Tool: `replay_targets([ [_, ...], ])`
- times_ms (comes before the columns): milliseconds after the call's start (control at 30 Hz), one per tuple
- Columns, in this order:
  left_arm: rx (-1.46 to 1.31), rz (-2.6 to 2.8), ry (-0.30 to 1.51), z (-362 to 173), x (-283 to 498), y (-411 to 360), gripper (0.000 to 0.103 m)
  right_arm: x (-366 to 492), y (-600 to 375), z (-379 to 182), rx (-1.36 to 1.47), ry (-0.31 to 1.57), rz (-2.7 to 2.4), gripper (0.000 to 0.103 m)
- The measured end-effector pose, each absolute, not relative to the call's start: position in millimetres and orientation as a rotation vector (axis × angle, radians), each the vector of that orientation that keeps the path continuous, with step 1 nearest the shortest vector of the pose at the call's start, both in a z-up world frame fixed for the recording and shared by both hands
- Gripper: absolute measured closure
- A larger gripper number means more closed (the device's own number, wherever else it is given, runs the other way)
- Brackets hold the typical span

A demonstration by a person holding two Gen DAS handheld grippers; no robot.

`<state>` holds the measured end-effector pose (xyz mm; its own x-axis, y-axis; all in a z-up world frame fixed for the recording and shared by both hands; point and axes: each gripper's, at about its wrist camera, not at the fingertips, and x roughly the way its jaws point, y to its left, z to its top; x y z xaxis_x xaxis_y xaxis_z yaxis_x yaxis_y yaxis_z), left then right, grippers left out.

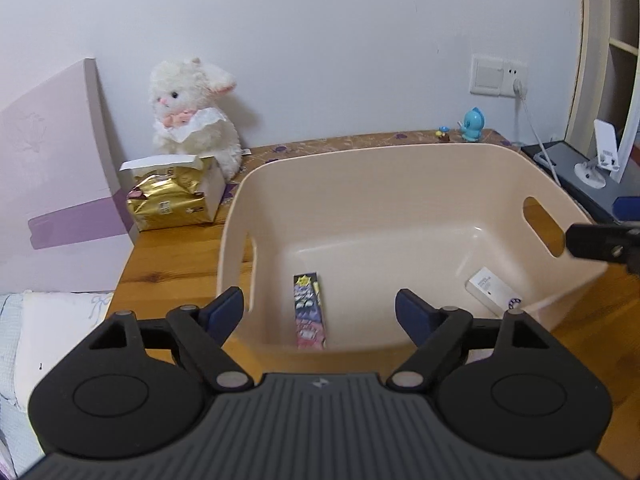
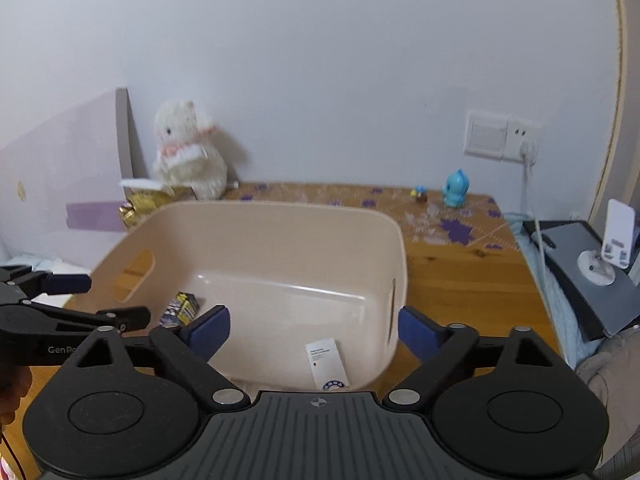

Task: Organize objects
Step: 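Open both grippers to drop the boxes into the basket, then move the left gripper to the black box while the right moves to the cartoon tissue pack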

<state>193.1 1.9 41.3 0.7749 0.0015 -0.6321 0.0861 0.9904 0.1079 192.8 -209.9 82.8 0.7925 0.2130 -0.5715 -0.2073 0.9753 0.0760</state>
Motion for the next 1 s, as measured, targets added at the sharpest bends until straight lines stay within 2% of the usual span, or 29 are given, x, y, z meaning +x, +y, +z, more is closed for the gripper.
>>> replay_targets([
  [133, 0.130, -0.026, 0.629, 47.3, 166.2, 10.8, 0.015, 171.1, -217.6, 85.3, 0.017, 0.589, 0.222, 0.000],
  [400, 0.123, -0.039, 0.617, 37.6, 124.5, 23.1, 0.014, 144.1, -222.1, 57.5, -0.002, 0.652, 0.204, 0.000],
  [1000, 0.141, -0.085, 0.762, -49.6, 112.1, 27.9, 0.014, 136.9, -225.3, -25.8, -0.012, 0.817, 0.126, 0.000],
])
